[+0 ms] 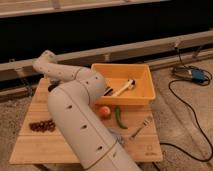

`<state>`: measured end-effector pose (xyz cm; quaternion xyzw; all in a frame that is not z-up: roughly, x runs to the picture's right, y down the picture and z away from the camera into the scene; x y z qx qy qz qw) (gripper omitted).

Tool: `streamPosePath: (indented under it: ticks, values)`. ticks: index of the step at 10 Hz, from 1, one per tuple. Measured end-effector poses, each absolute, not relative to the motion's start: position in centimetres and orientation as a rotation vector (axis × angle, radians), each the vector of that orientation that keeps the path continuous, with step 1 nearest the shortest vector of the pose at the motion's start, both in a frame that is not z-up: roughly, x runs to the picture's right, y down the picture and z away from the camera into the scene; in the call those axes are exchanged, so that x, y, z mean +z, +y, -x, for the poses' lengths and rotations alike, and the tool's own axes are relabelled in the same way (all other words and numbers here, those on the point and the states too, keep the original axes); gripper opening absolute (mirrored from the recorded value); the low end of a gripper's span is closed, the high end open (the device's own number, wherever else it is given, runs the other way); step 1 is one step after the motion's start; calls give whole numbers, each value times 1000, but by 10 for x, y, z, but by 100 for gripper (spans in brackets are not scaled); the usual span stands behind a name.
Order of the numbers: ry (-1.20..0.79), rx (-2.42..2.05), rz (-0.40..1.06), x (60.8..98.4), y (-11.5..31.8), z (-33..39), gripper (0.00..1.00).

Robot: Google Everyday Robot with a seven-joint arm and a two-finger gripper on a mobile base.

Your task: Place sponge in table surface

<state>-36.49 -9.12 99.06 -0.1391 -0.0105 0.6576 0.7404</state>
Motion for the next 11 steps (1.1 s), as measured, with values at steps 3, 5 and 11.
streamPosePath:
  ticks: [3,5,11]
  values:
    - [1,1425,313,1000,-80,367,65]
    - [16,1415,315,1007,-70,369,65]
    - [39,1390,298,1030,-56,371,65]
